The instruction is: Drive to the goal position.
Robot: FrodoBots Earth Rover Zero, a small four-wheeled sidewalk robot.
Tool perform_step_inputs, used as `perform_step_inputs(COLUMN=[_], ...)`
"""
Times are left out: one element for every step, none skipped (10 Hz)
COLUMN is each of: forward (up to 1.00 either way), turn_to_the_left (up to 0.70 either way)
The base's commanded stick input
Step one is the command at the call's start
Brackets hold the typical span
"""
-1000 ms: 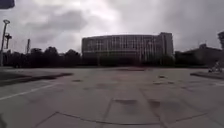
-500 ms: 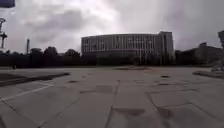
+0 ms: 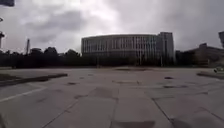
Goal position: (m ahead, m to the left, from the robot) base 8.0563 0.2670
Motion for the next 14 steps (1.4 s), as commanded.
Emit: perform_step_inputs(forward=[0.70,0.70,0.70,0.70,0.70,0.70,0.70,0.70,0.70,0.70,0.70,0.70,0.70,0.70], turn_to_the_left=[0.00,0.00,0.00,0.00,0.00,0.00,0.00,0.00,0.00,0.00,0.00,0.00,0.00,0.00])
